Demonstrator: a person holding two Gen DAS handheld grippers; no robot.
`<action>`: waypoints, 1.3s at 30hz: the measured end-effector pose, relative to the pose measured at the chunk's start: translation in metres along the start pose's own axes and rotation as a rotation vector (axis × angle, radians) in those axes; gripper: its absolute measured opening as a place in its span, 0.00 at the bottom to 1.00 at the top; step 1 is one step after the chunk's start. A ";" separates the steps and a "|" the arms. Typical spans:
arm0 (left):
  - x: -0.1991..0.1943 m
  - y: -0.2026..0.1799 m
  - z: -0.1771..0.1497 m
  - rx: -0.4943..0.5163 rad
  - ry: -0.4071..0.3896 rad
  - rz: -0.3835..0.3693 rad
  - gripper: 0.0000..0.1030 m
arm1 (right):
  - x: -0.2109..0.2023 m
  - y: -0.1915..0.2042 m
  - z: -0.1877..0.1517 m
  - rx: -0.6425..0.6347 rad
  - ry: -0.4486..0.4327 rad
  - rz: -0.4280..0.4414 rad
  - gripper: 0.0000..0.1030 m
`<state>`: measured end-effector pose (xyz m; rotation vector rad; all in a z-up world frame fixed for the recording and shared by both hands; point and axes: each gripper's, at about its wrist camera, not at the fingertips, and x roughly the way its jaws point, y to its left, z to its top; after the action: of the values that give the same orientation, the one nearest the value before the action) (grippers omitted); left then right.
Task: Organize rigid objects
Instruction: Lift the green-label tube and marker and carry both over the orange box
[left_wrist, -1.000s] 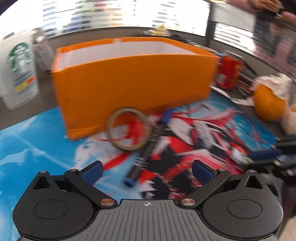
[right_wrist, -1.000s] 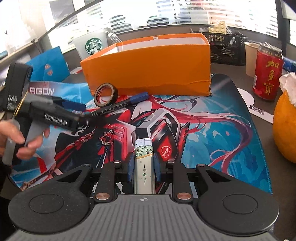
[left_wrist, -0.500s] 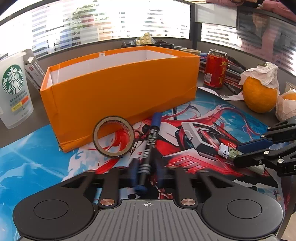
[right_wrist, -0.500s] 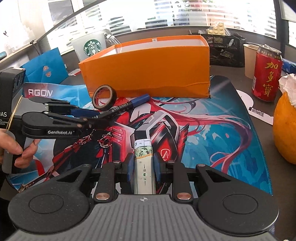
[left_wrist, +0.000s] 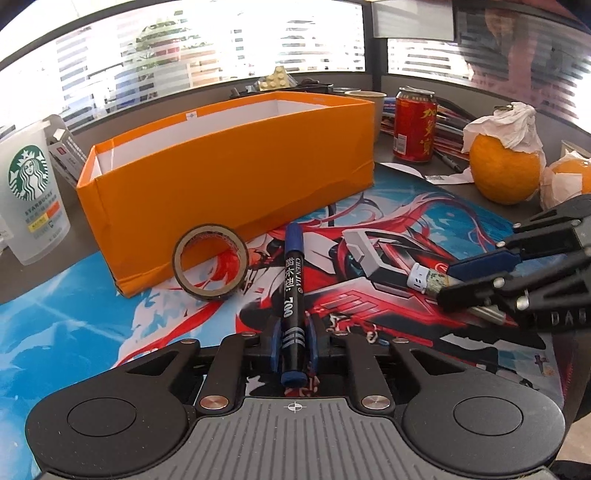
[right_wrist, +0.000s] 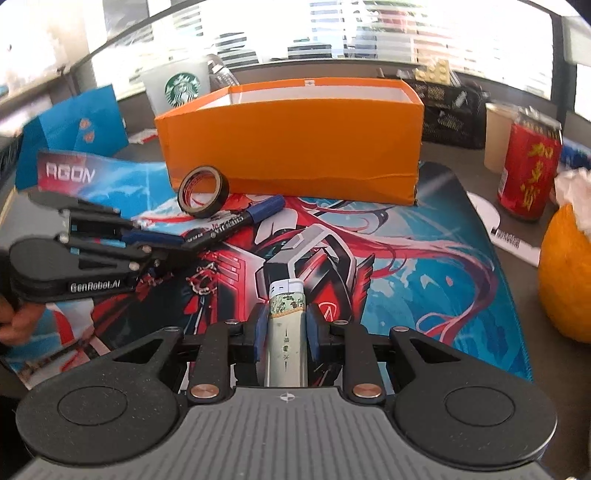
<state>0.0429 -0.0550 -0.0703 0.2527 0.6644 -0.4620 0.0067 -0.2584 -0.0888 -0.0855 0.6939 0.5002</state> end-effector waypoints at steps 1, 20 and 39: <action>0.002 0.001 0.001 -0.007 0.001 0.002 0.20 | 0.001 0.005 0.000 -0.030 0.001 -0.020 0.20; -0.012 0.002 0.013 -0.115 -0.049 -0.028 0.11 | -0.007 0.014 0.004 -0.030 -0.051 -0.093 0.21; -0.068 0.026 0.035 -0.190 -0.165 -0.003 0.11 | -0.032 0.030 0.025 -0.054 -0.153 -0.083 0.20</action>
<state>0.0275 -0.0226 0.0016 0.0331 0.5425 -0.4143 -0.0137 -0.2396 -0.0465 -0.1243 0.5248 0.4407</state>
